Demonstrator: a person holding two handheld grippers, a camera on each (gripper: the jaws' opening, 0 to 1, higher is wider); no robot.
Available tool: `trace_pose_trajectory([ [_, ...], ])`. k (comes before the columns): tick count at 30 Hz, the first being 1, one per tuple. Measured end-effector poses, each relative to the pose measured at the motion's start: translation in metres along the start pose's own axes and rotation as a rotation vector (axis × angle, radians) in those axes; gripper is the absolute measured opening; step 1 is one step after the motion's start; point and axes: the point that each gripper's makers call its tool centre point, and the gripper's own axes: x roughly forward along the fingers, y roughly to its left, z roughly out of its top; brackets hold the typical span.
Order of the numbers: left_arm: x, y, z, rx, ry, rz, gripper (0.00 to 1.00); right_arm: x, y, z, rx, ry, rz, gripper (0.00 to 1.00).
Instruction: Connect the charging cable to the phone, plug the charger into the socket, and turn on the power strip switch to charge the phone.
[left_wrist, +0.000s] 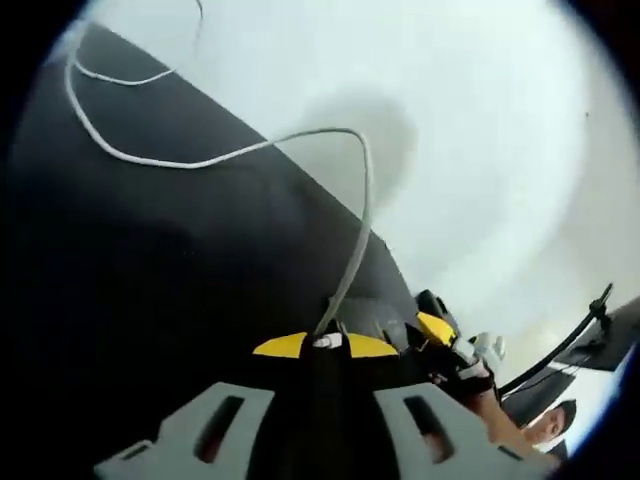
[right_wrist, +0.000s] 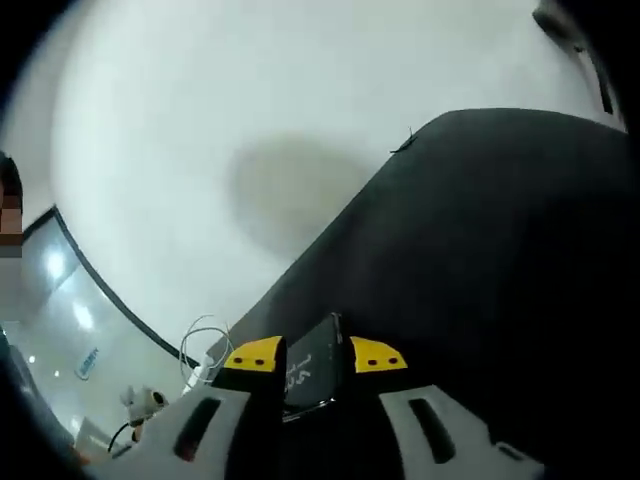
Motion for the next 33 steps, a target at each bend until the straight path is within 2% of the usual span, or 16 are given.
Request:
trace_pose_trajectory([
  [3,0.007,0.004,0.003,-0.006,0.01,0.006,0.06,0.0,0.001,-0.001,0.001,0.0,-0.001,0.22],
  [4,0.008,0.011,0.002,0.023,0.025,0.043,0.02,0.0,0.001,-0.001,0.007,-0.001,-0.003,0.22],
  [8,0.009,0.011,0.002,0.032,0.026,0.032,0.01,0.001,-0.003,0.002,0.012,-0.003,-0.007,0.22],
  [9,0.009,0.012,0.003,0.038,0.027,0.032,0.01,0.001,-0.004,0.002,0.008,-0.002,-0.012,0.2],
  [10,0.01,0.012,0.003,0.045,0.025,0.031,0.0,0.001,-0.008,0.002,-0.005,0.0,-0.031,0.13],
  [11,0.011,0.013,0.003,0.062,0.022,0.032,0.0,0.001,-0.019,0.001,-0.036,0.005,-0.102,0.06],
  [12,0.011,0.014,0.004,0.09,0.027,0.029,0.0,0.002,-0.02,0.001,-0.052,0.005,-0.113,0.05],
  [14,0.015,0.014,0.008,0.108,0.025,0.024,0.0,0.003,-0.015,0.002,-0.023,0.013,-0.078,0.05],
  [15,0.017,0.014,0.009,0.164,0.042,0.012,0.0,0.001,-0.014,0.002,-0.022,0.011,-0.075,0.06],
  [18,0.015,0.013,0.005,0.134,0.063,-0.003,0.0,0.0,-0.012,0.001,-0.034,0.012,-0.071,0.08],
  [26,0.017,0.012,0.004,0.124,0.051,0.004,0.0,-0.004,-0.009,-0.001,0.005,0.017,-0.054,0.1],
  [29,0.016,0.011,0.005,0.109,0.039,-0.001,0.0,-0.005,-0.004,-0.003,0.004,0.003,-0.037,0.14],
  [31,0.016,0.01,0.006,0.135,0.038,-0.007,0.0,-0.006,0.001,-0.002,0.013,-0.001,-0.014,0.19],
  [33,0.015,0.011,0.007,0.128,0.041,-0.015,0.0,-0.007,0.005,-0.001,0.041,-0.008,0.01,0.24],
])
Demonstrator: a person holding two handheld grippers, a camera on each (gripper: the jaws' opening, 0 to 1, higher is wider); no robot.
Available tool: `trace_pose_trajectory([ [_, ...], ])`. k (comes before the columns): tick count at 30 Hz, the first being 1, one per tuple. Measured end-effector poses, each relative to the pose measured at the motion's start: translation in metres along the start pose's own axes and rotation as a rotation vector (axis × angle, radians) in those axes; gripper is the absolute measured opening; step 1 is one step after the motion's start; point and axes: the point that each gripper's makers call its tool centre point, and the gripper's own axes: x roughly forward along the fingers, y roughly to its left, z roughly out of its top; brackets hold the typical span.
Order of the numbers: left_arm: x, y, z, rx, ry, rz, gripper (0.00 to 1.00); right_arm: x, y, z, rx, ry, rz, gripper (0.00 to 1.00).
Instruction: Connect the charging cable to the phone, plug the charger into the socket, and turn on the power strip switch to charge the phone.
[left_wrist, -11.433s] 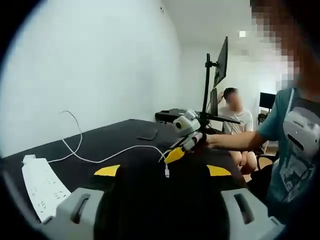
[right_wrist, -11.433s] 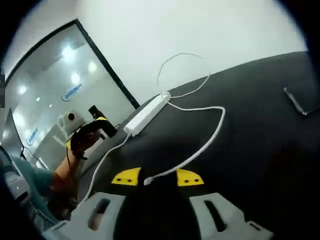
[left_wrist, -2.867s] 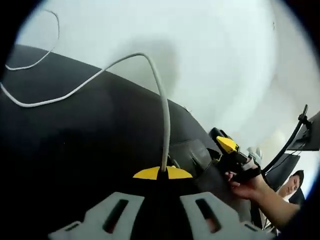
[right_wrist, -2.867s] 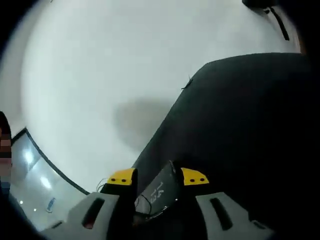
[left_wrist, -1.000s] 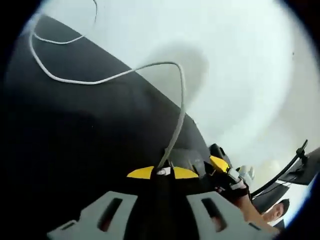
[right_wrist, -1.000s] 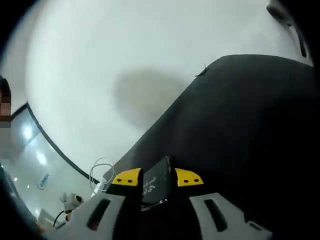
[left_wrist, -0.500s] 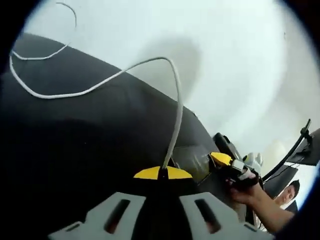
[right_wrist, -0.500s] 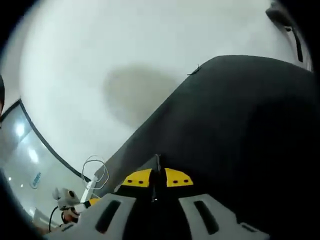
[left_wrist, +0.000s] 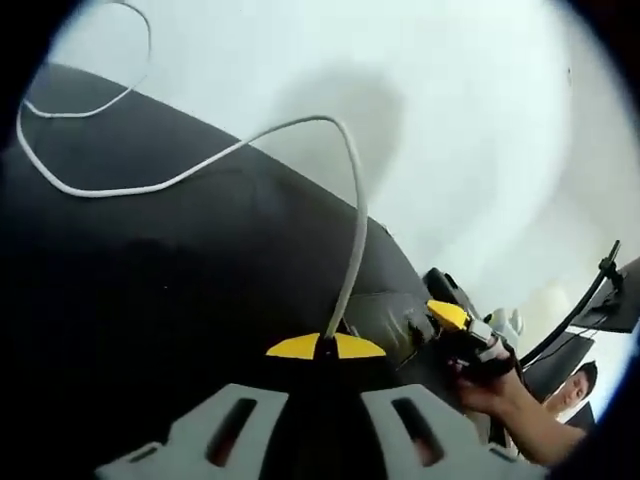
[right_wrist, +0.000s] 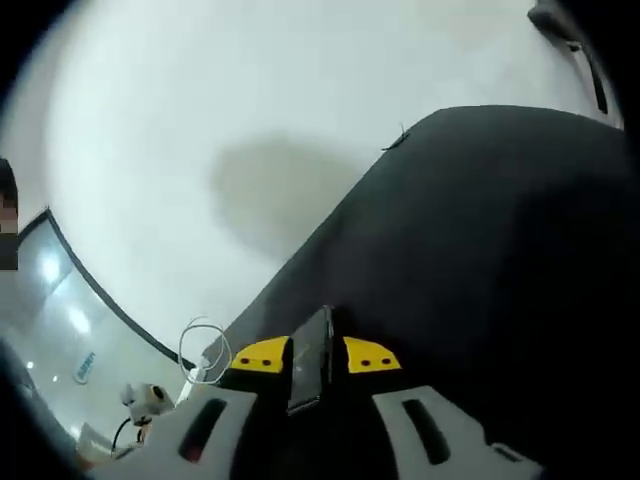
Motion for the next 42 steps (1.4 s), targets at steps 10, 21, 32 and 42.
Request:
trace_pose_trajectory([
  [10,-0.032,0.014,0.018,-0.024,-0.055,0.008,0.24,-0.018,0.008,0.032,-0.189,-0.212,-0.005,0.4],
  [21,-0.11,0.024,0.052,0.025,-0.141,0.049,0.34,-0.023,0.132,0.018,-0.277,-0.224,0.37,0.32],
  [32,-0.258,0.095,0.146,0.202,-0.354,0.158,0.64,0.134,0.339,-0.096,-0.588,0.081,0.642,0.53],
  [42,-0.333,0.157,0.144,0.165,-0.419,0.194,0.73,0.288,0.394,-0.239,-1.087,0.45,0.521,0.38],
])
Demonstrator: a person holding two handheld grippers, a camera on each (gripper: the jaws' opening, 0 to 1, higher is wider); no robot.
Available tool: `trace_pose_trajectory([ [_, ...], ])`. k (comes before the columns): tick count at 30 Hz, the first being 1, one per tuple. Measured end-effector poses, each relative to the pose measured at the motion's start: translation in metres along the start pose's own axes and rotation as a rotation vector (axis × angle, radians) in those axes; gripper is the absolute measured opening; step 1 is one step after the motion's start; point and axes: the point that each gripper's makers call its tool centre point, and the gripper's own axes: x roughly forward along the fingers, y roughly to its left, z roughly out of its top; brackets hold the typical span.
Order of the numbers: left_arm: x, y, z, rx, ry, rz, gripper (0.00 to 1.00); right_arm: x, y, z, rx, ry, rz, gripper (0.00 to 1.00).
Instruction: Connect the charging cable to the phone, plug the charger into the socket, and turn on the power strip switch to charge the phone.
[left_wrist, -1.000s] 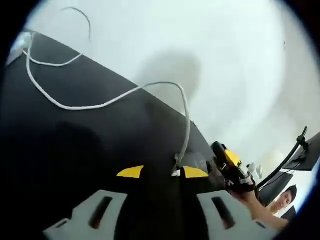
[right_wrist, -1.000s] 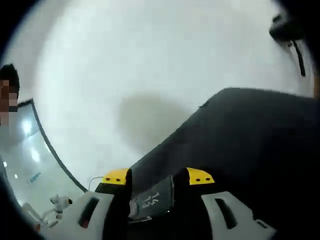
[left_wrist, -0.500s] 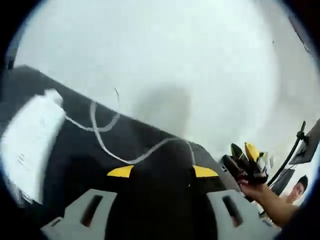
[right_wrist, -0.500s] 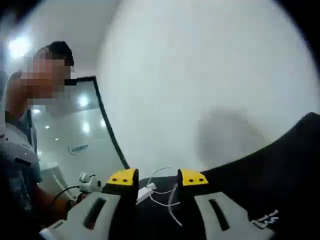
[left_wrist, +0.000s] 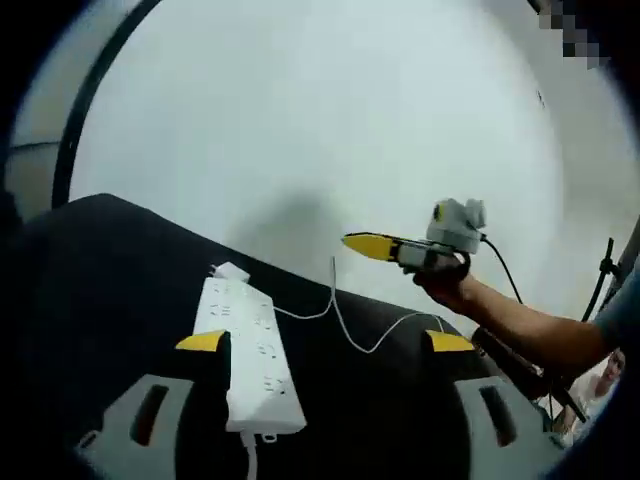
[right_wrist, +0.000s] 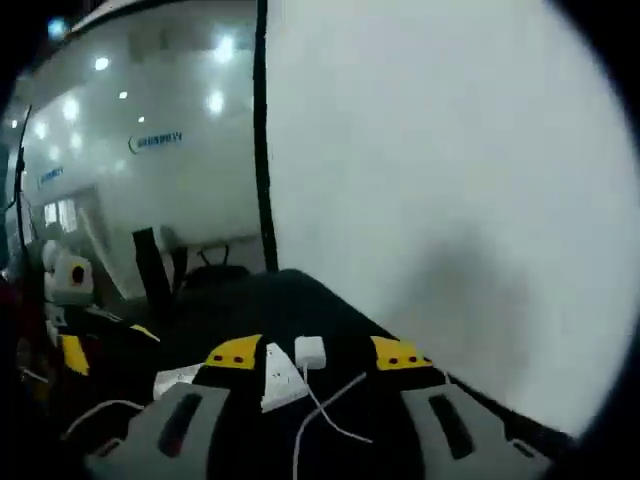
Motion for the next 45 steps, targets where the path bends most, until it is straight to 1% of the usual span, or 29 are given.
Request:
trace_pose_trajectory([
  [1,-0.004,0.004,-0.001,-0.011,-0.006,0.003,0.72,0.013,0.0,-0.002,-0.022,0.03,-0.009,0.38],
  [2,-0.01,0.01,-0.001,-0.021,-0.012,0.005,0.72,0.033,-0.002,-0.005,-0.056,0.061,0.014,0.35],
  [3,-0.013,0.014,-0.002,-0.022,-0.013,0.008,0.72,0.044,-0.002,-0.009,-0.059,0.092,0.022,0.3],
  [4,-0.016,0.02,-0.003,-0.024,-0.013,0.013,0.71,0.061,-0.002,-0.01,-0.061,0.106,0.021,0.29],
  [5,-0.019,0.024,-0.003,-0.03,-0.008,0.014,0.71,0.069,-0.003,-0.013,-0.06,0.11,0.031,0.3],
  [7,-0.024,0.032,-0.003,-0.047,-0.002,0.014,0.7,0.088,-0.006,-0.029,-0.018,0.185,0.057,0.31],
  [11,-0.031,0.046,0.003,-0.007,-0.002,0.027,0.69,0.113,-0.022,-0.049,-0.028,0.258,0.019,0.34],
  [12,-0.032,0.049,0.004,-0.012,-0.002,0.024,0.69,0.117,-0.022,-0.051,-0.017,0.27,0.021,0.34],
  [13,-0.032,0.05,0.006,-0.037,-0.011,0.012,0.69,0.122,-0.021,-0.057,0.031,0.299,0.037,0.35],
  [14,-0.032,0.052,0.007,-0.046,-0.017,0.011,0.69,0.124,-0.018,-0.06,0.056,0.314,0.04,0.39],
  [15,-0.031,0.055,0.008,-0.047,-0.017,0.012,0.69,0.127,-0.014,-0.068,0.078,0.355,0.062,0.42],
  [17,-0.03,0.057,0.007,-0.044,-0.017,0.014,0.68,0.134,-0.014,-0.073,0.045,0.367,0.065,0.41],
  [18,-0.029,0.058,0.007,-0.044,-0.016,0.013,0.68,0.137,-0.015,-0.081,0.009,0.405,0.074,0.42],
  [19,-0.028,0.059,0.007,-0.046,-0.015,0.013,0.67,0.139,-0.013,-0.078,0.029,0.385,0.066,0.4],
  [20,-0.027,0.059,0.005,-0.05,-0.012,0.011,0.67,0.14,-0.012,-0.08,0.038,0.417,0.085,0.37],
  [21,-0.026,0.059,0.004,-0.052,-0.011,0.01,0.67,0.142,-0.013,-0.08,0.035,0.42,0.083,0.35],
  [22,-0.024,0.06,0.003,-0.057,-0.008,0.009,0.67,0.142,-0.008,-0.084,0.006,0.446,0.094,0.35],
  [23,-0.024,0.06,0.003,-0.06,-0.007,0.007,0.66,0.144,-0.007,-0.083,0.006,0.449,0.108,0.34],
  [24,-0.023,0.061,0.002,-0.065,-0.006,0.007,0.66,0.151,-0.008,-0.084,-0.006,0.492,0.135,0.34],
  [27,-0.021,0.063,0.001,-0.074,-0.008,0.009,0.65,0.155,-0.008,-0.087,-0.044,0.551,0.165,0.33],
  [30,-0.021,0.065,0.0,-0.08,-0.008,0.015,0.64,0.156,-0.003,-0.095,-0.043,0.649,0.18,0.32],
  [31,-0.021,0.066,0.001,-0.084,-0.011,0.019,0.63,0.153,0.004,-0.101,-0.073,0.683,0.163,0.32],
  [32,-0.02,0.068,0.001,-0.088,-0.013,0.022,0.63,0.153,0.005,-0.105,-0.15,0.699,0.174,0.33],
  [33,-0.02,0.071,0.002,-0.091,-0.016,0.025,0.62,0.154,0.007,-0.104,-0.23,0.7,0.178,0.33],
  [34,-0.02,0.072,0.004,-0.093,-0.021,0.028,0.61,0.154,0.008,-0.104,-0.214,0.712,0.174,0.33],
  [36,-0.021,0.07,0.005,-0.092,-0.026,0.032,0.59,0.152,0.005,-0.104,-0.198,0.697,0.176,0.33],
  [40,-0.024,0.071,0.008,-0.086,-0.033,0.035,0.58,0.154,0.001,-0.101,-0.183,0.637,0.164,0.32],
  [42,-0.024,0.072,0.008,-0.087,-0.04,0.038,0.58,0.155,-0.002,-0.1,-0.137,0.604,0.165,0.32],
  [45,-0.023,0.075,0.008,-0.089,-0.046,0.044,0.57,0.154,-0.006,-0.098,-0.072,0.602,0.152,0.31],
])
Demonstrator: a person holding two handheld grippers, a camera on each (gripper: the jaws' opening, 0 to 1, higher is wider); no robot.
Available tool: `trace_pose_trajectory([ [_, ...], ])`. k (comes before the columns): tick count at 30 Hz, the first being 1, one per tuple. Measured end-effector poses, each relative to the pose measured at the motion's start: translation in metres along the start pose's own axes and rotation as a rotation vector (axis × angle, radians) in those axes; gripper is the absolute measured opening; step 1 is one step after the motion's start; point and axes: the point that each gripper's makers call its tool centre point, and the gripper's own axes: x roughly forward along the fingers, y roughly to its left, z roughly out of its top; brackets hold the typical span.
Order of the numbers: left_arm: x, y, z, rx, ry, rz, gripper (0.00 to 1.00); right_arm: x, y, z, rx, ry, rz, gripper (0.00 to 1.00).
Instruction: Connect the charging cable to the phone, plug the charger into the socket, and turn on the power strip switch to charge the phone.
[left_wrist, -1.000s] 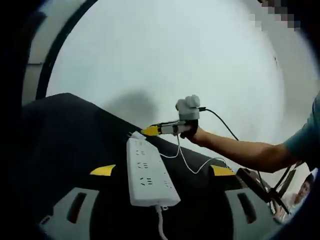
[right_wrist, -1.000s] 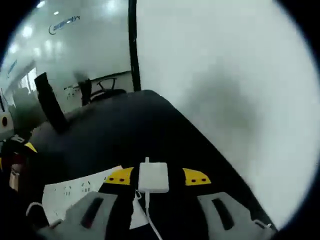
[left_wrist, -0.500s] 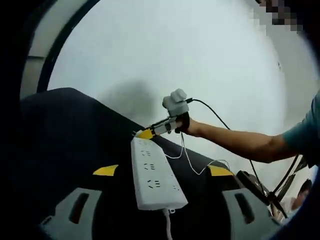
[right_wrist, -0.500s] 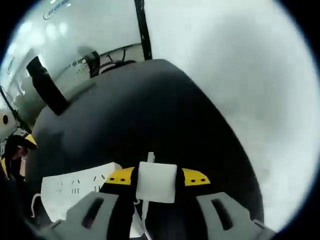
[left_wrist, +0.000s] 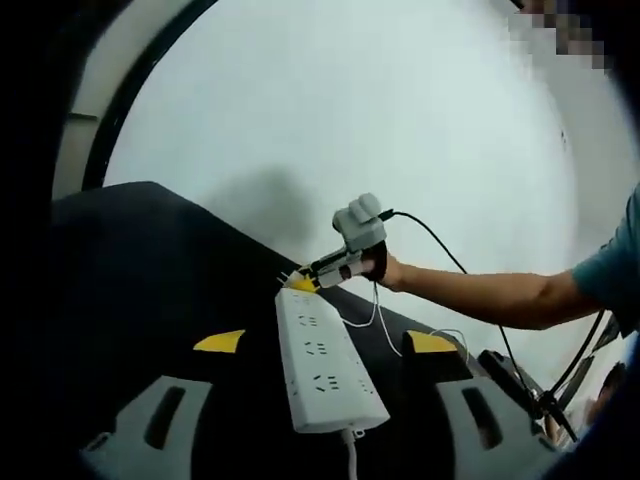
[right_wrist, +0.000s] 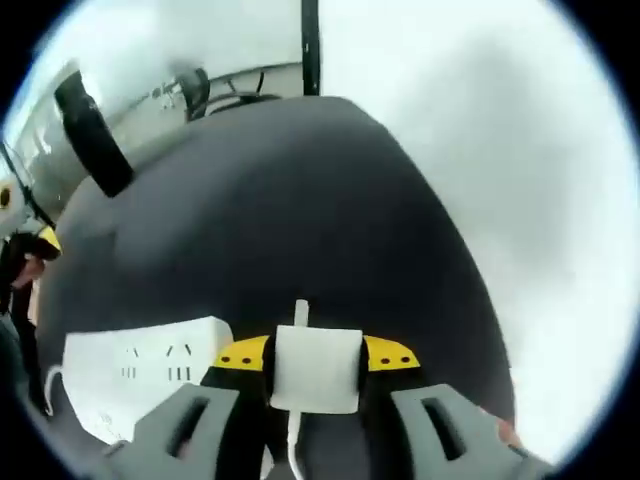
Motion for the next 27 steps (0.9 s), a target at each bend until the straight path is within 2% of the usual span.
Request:
trace_pose_trajectory([
  [1,0.0,0.0,0.0,-0.001,-0.001,0.001,0.56,-0.001,-0.002,0.0,0.025,0.004,-0.01,0.31],
  [2,-0.003,0.009,0.004,-0.001,-0.002,0.002,0.56,-0.007,-0.003,0.002,0.028,-0.006,-0.005,0.31],
  [5,-0.004,0.012,0.005,0.0,-0.003,0.003,0.55,-0.021,-0.015,0.01,0.072,-0.055,-0.008,0.31],
  [7,-0.004,0.013,0.005,0.016,-0.001,-0.001,0.55,-0.038,-0.02,0.015,0.14,-0.083,0.022,0.31],
  [8,-0.004,0.013,0.006,0.029,-0.001,-0.005,0.55,-0.055,-0.007,0.017,0.179,-0.109,0.061,0.31],
  [10,-0.005,0.01,0.002,0.096,0.017,-0.044,0.56,-0.076,0.0,0.018,0.218,-0.114,0.115,0.31],
  [11,-0.006,0.014,-0.004,0.135,0.047,-0.038,0.56,-0.092,0.01,0.016,0.272,-0.099,0.175,0.31],
  [12,-0.006,0.016,-0.007,0.159,0.058,-0.035,0.55,-0.101,0.013,0.014,0.322,-0.076,0.197,0.31],
  [13,-0.007,0.018,-0.011,0.191,0.066,-0.03,0.55,-0.115,0.026,0.011,0.334,-0.065,0.254,0.31],
  [14,-0.007,0.017,-0.013,0.195,0.068,-0.033,0.55,-0.123,0.035,0.008,0.375,-0.045,0.293,0.31],
  [15,-0.007,0.02,-0.017,0.207,0.079,-0.026,0.55,-0.135,0.057,-0.004,0.451,0.021,0.313,0.31],
  [17,-0.006,0.023,-0.019,0.217,0.075,-0.02,0.55,-0.147,0.083,-0.014,0.465,0.07,0.379,0.31],
  [19,-0.006,0.026,-0.022,0.221,0.068,-0.007,0.54,-0.158,0.109,-0.029,0.52,0.149,0.432,0.31],
  [20,-0.006,0.028,-0.021,0.219,0.057,-0.001,0.54,-0.163,0.124,-0.037,0.542,0.213,0.48,0.31],
  [21,-0.005,0.029,-0.02,0.215,0.048,-0.001,0.54,-0.166,0.136,-0.042,0.56,0.245,0.518,0.31],
  [22,-0.005,0.03,-0.019,0.212,0.04,-0.001,0.54,-0.17,0.156,-0.052,0.61,0.332,0.563,0.31],
  [24,-0.003,0.033,-0.019,0.211,0.037,-0.002,0.54,-0.171,0.175,-0.06,0.642,0.4,0.624,0.31],
  [27,-0.004,0.033,-0.019,0.213,0.021,0.002,0.52,-0.167,0.195,-0.071,0.691,0.516,0.66,0.31],
])
